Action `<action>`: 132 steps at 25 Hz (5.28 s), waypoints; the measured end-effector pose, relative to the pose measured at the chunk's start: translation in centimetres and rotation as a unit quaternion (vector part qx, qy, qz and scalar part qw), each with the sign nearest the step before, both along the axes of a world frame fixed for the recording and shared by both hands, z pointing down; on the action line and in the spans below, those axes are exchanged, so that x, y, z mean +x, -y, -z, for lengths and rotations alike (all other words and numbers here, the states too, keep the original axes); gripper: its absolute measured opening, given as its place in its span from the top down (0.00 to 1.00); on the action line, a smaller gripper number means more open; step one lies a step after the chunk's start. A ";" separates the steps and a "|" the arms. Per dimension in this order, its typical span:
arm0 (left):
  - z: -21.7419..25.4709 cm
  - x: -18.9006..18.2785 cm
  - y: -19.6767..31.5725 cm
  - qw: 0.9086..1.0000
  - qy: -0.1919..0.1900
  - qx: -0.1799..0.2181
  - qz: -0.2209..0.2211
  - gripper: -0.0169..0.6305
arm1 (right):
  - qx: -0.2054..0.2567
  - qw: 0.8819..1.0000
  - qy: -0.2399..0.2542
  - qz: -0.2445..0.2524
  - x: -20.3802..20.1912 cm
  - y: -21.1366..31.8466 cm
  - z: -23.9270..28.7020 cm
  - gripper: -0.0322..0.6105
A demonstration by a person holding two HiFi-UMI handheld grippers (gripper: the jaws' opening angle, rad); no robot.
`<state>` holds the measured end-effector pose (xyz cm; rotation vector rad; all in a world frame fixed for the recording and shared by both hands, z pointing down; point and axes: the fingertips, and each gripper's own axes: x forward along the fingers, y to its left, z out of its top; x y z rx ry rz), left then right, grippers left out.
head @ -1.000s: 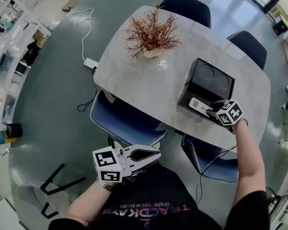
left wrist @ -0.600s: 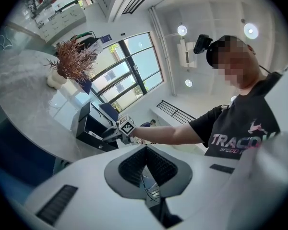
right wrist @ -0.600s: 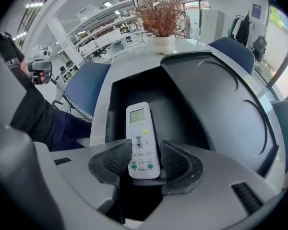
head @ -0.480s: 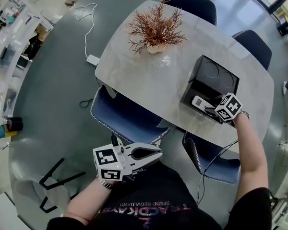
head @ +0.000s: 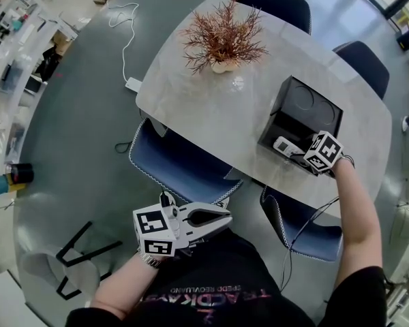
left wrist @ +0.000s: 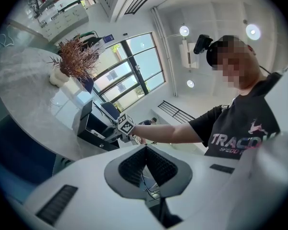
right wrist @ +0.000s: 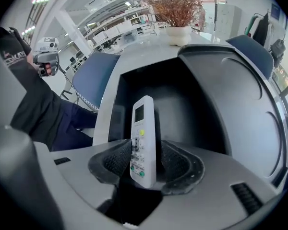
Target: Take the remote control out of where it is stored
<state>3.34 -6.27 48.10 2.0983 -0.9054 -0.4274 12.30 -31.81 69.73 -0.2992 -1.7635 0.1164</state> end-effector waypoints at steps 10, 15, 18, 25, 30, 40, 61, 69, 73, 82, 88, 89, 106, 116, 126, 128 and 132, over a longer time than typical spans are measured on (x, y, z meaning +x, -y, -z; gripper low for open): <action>0.0 0.1 0.3 1.000 -0.001 -0.001 -0.002 0.97 | 0.004 0.999 -0.020 0.050 -0.3 -0.4 -0.4 0.67; 0.0 0.4 0.5 1.000 -0.005 -0.002 -0.004 0.97 | -0.018 0.999 -0.024 0.044 -0.1 -0.6 -0.5 0.69; 0.2 0.4 0.6 1.000 -0.005 -0.003 -0.005 0.97 | -0.027 0.999 -0.020 0.039 -0.2 -0.8 -0.3 0.71; 0.2 1.0 0.6 1.000 -0.002 -0.004 -0.011 0.97 | -0.014 1.000 0.013 0.018 -0.6 -0.7 0.5 0.75; 0.6 1.3 0.7 1.000 0.002 -0.001 -0.015 0.97 | -0.009 0.999 0.032 -0.005 -0.9 -0.5 0.9 0.77; 1.1 2.4 0.1 1.000 0.009 0.002 -0.013 0.97 | 0.017 0.999 0.012 0.034 -0.8 -0.9 0.5 0.77; 2.3 1.5 -1.9 0.998 0.040 0.012 -0.040 0.97 | 0.017 0.970 0.165 -0.178 -1.1 0.7 6.4 0.78; 4.0 0.1 -2.8 0.995 0.043 0.029 -0.080 0.97 | -0.038 0.887 0.274 -0.369 -0.7 0.5 12.2 0.78; 4.2 -0.4 -3.4 0.994 0.041 0.032 -0.099 0.97 | -0.110 0.800 0.360 -0.468 0.1 0.2 15.0 0.78; 4.5 -1.1 -5.0 0.988 0.032 0.051 -0.139 0.97 | -0.181 0.648 0.501 -0.545 0.1 -8.1 24.5 0.78; 5.0 -2.2 -6.1 0.984 0.029 0.058 -0.163 0.97 | -0.192 0.624 0.530 -0.542 -1.6 -16.4 26.9 0.78; 5.0 -2.3 -6.4 0.984 0.028 0.058 -0.167 0.97 | -0.194 0.623 0.530 -0.542 -1.9 -17.8 26.9 0.78; 4.2 -3.9 -12.0 0.979 0.007 0.048 -0.198 0.97 | -0.275 0.562 0.543 -0.560 -6.4 -35.9 26.4 0.78; 4.1 -3.5 -15.9 0.975 0.002 0.049 -0.215 0.97 | -0.262 0.559 0.552 -0.560 -6.9 -40.5 26.0 0.78; 4.3 -3.7 -18.0 0.975 -0.004 0.049 -0.215 0.97 | -0.274 0.564 0.556 -0.546 -7.8 -43.3 26.5 0.78; 4.1 -4.0 -18.0 0.976 -0.002 0.050 -0.213 0.97 | -0.264 0.572 0.555 -0.543 -8.0 -43.2 26.4 0.78; 3.8 -4.4 -18.1 0.977 0.000 0.049 -0.208 0.97 | -0.278 0.569 0.551 -0.543 -8.7 -43.3 25.8 0.78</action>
